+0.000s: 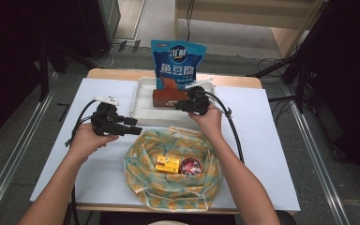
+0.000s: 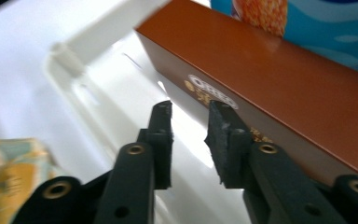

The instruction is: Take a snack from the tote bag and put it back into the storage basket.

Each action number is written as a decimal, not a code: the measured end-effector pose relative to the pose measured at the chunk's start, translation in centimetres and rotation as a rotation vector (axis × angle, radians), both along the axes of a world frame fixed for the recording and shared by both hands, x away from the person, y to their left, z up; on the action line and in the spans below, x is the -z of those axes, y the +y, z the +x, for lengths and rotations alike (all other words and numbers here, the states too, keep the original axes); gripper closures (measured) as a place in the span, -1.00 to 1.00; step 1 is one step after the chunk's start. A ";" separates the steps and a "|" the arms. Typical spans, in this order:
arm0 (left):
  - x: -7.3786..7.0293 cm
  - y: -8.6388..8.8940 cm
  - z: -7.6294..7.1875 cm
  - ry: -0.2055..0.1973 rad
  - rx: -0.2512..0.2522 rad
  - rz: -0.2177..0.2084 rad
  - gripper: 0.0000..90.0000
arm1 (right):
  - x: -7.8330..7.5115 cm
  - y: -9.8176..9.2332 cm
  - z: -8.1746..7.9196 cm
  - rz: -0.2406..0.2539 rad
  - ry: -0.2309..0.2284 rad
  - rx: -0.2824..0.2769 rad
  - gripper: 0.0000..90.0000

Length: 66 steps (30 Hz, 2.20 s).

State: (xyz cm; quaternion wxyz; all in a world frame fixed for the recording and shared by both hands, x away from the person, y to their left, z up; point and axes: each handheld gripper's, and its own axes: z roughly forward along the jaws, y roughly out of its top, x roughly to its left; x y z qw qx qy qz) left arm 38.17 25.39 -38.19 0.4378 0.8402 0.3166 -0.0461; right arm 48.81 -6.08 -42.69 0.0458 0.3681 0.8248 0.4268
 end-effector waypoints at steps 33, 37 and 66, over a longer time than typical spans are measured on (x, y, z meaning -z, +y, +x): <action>-1.0 -1.1 -1.4 -0.006 0.015 0.004 -0.06 | -1.9 -2.9 -6.7 0.026 -0.031 -0.107 0.19; -1.2 -1.3 -1.6 -0.012 0.020 0.004 -0.05 | -1.8 -3.0 -7.1 0.025 -0.036 -0.111 0.15; -1.4 -4.8 -4.9 -0.049 0.125 0.023 -0.02 | -1.9 -2.9 -8.1 -0.003 -0.043 -0.135 -0.16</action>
